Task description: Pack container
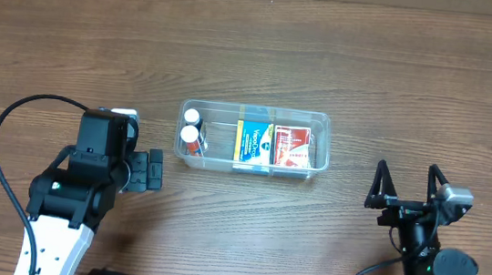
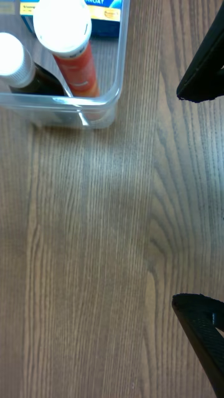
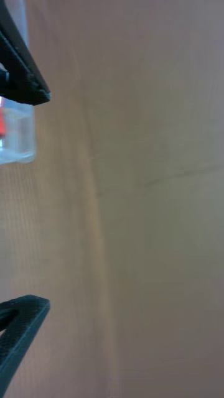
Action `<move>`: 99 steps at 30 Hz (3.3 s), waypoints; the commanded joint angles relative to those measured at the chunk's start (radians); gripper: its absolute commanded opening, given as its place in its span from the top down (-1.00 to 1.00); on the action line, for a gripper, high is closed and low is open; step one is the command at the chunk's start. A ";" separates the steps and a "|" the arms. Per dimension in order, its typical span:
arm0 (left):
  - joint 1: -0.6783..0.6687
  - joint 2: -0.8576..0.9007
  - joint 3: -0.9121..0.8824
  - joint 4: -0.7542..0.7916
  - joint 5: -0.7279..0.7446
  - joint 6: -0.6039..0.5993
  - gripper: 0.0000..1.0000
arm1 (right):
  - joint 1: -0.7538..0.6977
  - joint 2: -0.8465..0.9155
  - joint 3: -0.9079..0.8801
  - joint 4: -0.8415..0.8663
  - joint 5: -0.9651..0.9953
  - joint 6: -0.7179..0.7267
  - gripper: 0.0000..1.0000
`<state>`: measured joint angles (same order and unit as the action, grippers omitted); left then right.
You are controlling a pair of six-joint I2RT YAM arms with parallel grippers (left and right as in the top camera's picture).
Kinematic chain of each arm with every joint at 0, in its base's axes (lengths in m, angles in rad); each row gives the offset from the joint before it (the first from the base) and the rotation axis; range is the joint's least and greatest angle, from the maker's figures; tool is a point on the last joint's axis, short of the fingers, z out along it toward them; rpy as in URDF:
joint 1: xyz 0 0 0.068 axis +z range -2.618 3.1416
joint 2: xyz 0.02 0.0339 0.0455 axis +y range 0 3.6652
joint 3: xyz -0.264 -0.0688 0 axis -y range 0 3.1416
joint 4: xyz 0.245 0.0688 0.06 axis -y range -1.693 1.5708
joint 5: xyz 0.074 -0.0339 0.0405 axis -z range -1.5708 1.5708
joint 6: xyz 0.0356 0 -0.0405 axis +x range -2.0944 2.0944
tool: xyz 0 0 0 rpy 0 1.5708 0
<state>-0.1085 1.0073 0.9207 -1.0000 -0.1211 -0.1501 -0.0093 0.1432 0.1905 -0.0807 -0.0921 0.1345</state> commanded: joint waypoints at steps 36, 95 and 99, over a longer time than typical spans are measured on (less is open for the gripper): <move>0.004 0.111 -0.004 0.003 -0.013 -0.007 -1.00 | 0.034 -0.125 -0.182 0.013 -0.093 -0.150 -1.00; 0.161 -0.869 -0.916 1.164 0.010 0.151 -0.99 | 0.034 -0.125 -0.182 0.013 -0.093 -0.150 -1.00; 0.161 -0.909 -0.916 1.048 0.018 0.150 -1.00 | 0.034 -0.126 -0.182 0.013 -0.093 -0.150 -1.00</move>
<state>0.0422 0.1394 0.0086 0.1173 -0.0986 -0.0288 0.0158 0.0280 0.0185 -0.0742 -0.1795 -0.0090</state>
